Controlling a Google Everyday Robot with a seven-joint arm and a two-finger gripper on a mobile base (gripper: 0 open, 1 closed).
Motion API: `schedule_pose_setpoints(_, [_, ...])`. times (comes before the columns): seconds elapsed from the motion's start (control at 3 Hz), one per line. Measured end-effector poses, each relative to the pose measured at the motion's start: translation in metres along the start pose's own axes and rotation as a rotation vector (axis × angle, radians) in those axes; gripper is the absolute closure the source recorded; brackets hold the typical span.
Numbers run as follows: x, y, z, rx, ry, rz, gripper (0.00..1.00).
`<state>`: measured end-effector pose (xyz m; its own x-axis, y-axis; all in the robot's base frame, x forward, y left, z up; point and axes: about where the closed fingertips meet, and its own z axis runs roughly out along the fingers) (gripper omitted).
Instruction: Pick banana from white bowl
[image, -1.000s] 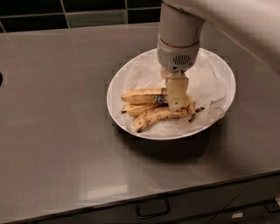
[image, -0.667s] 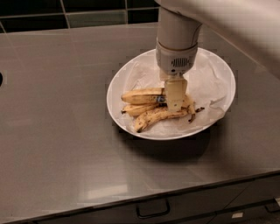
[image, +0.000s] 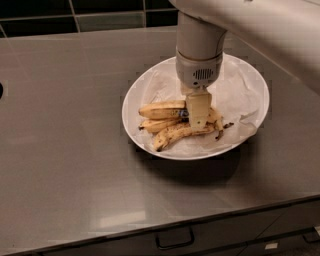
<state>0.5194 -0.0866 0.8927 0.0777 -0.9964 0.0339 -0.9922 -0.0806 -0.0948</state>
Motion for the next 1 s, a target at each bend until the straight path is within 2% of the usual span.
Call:
schedule_pose_setpoints(0.33, [-0.0019,0.0018,0.0051,-0.01,-0.002,-0.003,0.37])
schedule_pose_setpoints(1.0, [-0.0045,0.004,0.0111,-0.024,-0.005,-0.008,0.36])
